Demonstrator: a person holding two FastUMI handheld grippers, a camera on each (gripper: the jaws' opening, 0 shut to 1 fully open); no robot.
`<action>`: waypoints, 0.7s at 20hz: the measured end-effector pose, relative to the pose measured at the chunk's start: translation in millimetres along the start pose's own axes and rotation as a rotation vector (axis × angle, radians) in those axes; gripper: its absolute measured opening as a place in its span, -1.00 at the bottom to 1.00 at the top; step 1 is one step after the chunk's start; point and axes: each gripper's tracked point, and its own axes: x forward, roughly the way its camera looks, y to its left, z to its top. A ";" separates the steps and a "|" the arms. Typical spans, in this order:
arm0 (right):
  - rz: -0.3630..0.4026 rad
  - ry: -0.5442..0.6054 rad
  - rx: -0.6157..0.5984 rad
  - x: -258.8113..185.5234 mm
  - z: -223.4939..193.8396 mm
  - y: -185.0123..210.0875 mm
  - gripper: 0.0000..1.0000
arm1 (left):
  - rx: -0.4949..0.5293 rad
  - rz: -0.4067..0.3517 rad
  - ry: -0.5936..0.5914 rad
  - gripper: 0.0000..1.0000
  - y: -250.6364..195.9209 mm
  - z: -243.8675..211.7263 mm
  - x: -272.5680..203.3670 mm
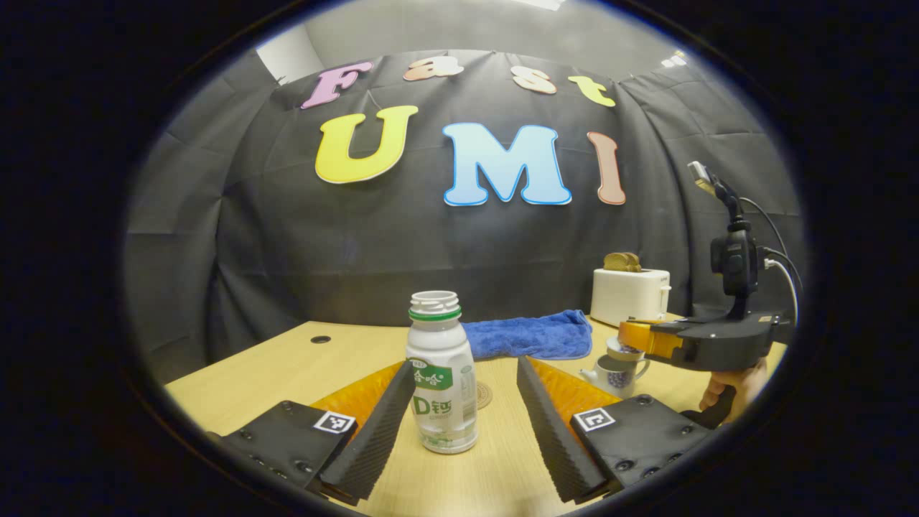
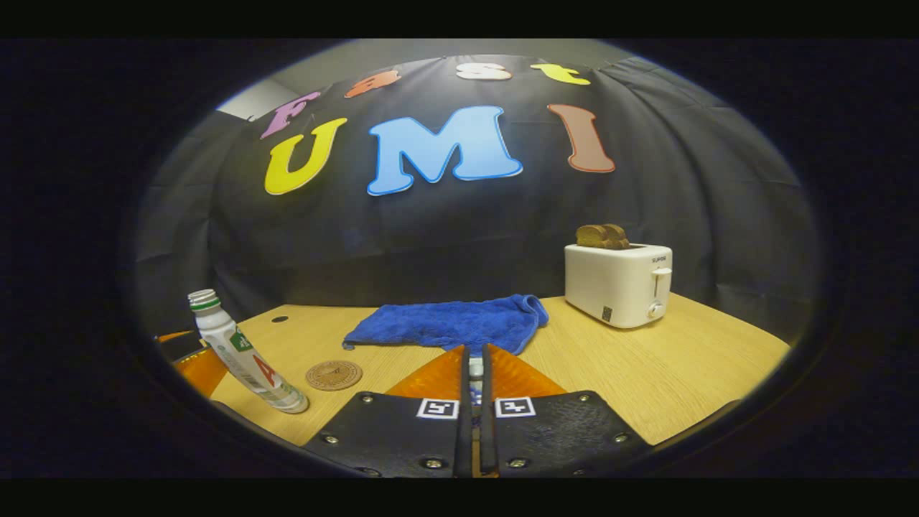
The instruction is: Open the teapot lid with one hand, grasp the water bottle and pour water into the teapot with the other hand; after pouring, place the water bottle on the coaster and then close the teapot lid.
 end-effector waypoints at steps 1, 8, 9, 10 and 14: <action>-0.007 -0.006 0.000 -1.1 2.7 -3.6 -0.92 | 0.003 0.002 0.001 0.99 1.1 -0.8 2.1; -0.032 -0.026 0.040 -11.0 8.7 -26.7 -1.00 | 0.011 0.043 0.026 0.99 11.6 -10.4 21.0; -0.034 -0.028 0.046 -12.1 9.4 -30.1 -0.92 | 0.014 0.048 0.033 0.99 12.6 -14.7 24.1; -0.038 -0.027 0.051 -13.1 8.6 -33.8 -0.92 | 0.018 0.054 0.040 0.99 14.0 -17.2 27.1; -0.061 -0.034 0.076 -16.9 9.7 -51.3 -1.00 | 0.046 0.078 0.087 0.99 18.0 -35.9 39.0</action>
